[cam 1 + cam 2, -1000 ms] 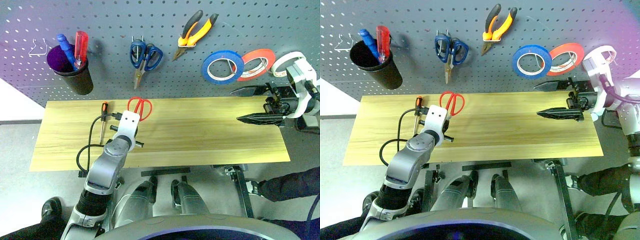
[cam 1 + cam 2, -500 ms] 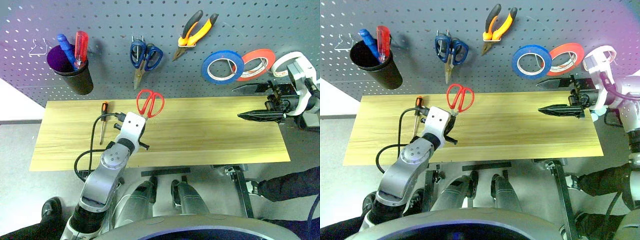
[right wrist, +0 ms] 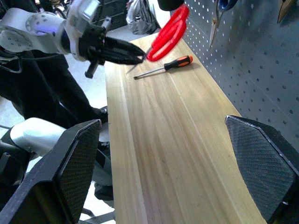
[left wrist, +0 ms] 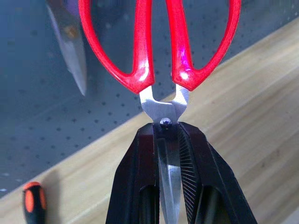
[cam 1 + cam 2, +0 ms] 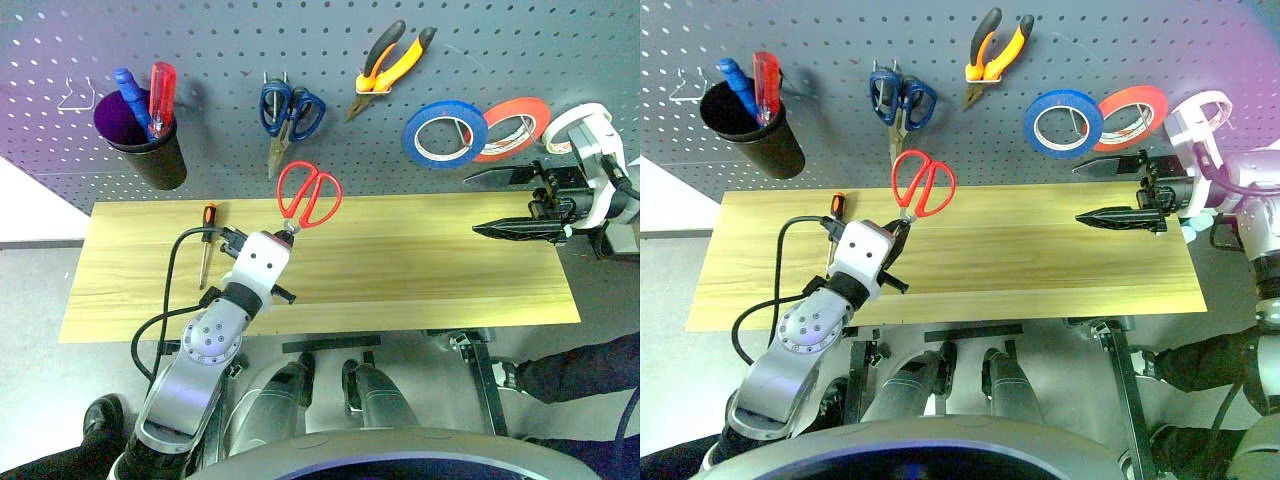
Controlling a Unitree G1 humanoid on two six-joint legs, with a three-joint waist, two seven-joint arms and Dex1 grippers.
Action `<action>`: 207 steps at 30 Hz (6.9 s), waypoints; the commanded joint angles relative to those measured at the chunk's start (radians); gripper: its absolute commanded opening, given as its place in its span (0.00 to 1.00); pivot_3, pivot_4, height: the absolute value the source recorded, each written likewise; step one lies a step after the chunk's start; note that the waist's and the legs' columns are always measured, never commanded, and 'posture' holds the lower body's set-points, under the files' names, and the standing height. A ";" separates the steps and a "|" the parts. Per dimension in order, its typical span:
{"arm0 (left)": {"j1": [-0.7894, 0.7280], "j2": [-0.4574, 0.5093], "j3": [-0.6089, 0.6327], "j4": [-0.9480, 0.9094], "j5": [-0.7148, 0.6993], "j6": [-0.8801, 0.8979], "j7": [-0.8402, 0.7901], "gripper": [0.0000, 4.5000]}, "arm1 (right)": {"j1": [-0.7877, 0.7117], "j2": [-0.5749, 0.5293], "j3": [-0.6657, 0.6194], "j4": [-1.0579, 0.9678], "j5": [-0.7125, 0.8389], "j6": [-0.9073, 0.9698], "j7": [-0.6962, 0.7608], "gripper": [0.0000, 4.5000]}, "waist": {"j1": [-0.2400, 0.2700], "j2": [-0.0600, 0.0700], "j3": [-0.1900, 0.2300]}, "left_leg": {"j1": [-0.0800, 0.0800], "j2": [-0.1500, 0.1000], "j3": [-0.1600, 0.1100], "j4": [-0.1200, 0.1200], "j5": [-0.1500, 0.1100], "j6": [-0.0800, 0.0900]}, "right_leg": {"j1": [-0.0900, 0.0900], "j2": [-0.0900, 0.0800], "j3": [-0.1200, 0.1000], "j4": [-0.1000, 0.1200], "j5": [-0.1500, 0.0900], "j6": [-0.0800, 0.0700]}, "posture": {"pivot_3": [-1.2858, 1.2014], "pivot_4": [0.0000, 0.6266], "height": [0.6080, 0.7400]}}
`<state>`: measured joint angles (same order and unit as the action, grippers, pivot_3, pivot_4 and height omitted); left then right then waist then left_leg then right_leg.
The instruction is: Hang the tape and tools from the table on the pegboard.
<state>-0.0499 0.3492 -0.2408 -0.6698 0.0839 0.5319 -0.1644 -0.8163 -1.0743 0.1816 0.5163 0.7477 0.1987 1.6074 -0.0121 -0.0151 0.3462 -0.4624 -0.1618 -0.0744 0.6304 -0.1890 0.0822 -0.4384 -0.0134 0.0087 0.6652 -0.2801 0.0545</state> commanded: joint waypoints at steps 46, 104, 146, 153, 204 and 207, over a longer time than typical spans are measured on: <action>-0.191 -0.113 0.117 0.336 0.098 -0.430 0.032 0.06 | 0.017 -0.034 -0.060 -0.049 0.020 0.005 0.007 1.00 | -0.003 0.001 0.000 | 0.000 0.000 0.001 0.004 0.002 0.001 | 0.001 0.000 0.000 0.002 0.001 0.001 | 0.47 0.56 1.00; -0.040 -0.082 0.277 0.415 0.029 -0.339 0.005 0.99 | 0.055 0.081 -0.341 -0.271 0.168 0.307 0.007 1.00 | -0.001 0.003 -0.001 | 0.000 0.000 0.005 0.016 -0.003 0.006 | 0.003 -0.001 0.000 0.008 0.004 0.007 | 0.49 0.54 1.00; -0.619 -0.047 0.416 1.449 -0.089 -0.352 0.116 0.99 | 0.093 0.104 -0.351 -0.350 0.084 0.338 0.007 1.00 | -0.009 0.003 -0.001 | -0.001 0.000 0.013 0.017 -0.002 0.004 | 0.001 -0.005 0.000 0.008 0.005 0.009 | 0.46 0.58 1.00; -0.645 -0.047 0.414 1.515 -0.089 -0.341 0.132 0.90 | 0.098 0.102 -0.363 -0.346 0.073 0.341 0.007 1.00 | -0.009 0.003 -0.001 | 0.000 0.000 0.014 0.017 -0.005 0.008 | 0.001 -0.005 0.000 0.008 0.006 0.009 | 0.46 0.58 1.00; -0.050 -0.052 0.215 0.398 -0.020 -0.134 0.068 0.16 | 0.040 0.113 -0.295 -0.234 0.063 0.257 0.007 1.00 | 0.001 0.003 -0.001 | 0.000 0.000 0.017 0.016 -0.006 0.010 | -0.001 -0.006 0.000 0.007 0.006 0.010 | 0.49 0.54 1.00; -0.050 -0.048 0.224 0.362 -0.015 -0.231 0.063 0.16 | 0.040 0.112 -0.293 -0.231 0.063 0.254 0.007 1.00 | 0.001 0.003 -0.001 | -0.001 0.000 0.017 0.016 -0.006 0.010 | -0.001 -0.006 0.000 0.007 0.006 0.010 | 0.49 0.53 1.00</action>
<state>-0.1079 0.2938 -0.0225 -0.2439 0.0531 0.3741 -0.1010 -0.7570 -0.9452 -0.0929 0.2904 0.7997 0.4709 1.6082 -0.0110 -0.0121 0.3452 -0.4630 -0.1613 -0.0573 0.6461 -0.1954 0.0927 -0.4390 -0.0196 0.0091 0.6715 -0.2741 0.0644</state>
